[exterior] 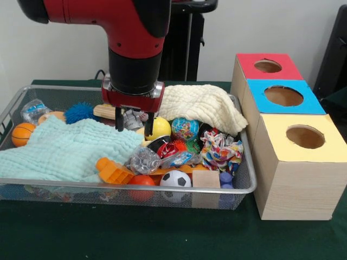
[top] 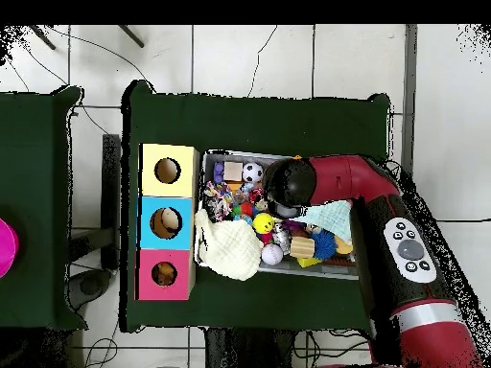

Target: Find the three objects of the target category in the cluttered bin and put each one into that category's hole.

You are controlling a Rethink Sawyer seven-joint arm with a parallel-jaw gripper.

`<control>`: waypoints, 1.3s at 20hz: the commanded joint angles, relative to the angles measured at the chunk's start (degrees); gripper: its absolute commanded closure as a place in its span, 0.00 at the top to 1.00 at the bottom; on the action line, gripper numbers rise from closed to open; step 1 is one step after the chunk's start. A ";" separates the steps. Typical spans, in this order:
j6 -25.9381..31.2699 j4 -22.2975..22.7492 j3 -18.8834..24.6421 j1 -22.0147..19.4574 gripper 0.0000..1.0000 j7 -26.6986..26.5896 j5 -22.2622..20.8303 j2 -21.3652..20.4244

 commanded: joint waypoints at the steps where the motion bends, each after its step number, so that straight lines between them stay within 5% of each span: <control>1: -2.60 -2.27 2.77 -0.37 1.00 -15.86 -5.22 5.10; 26: 1.11 -3.18 1.87 0.24 1.00 -14.86 -5.57 5.48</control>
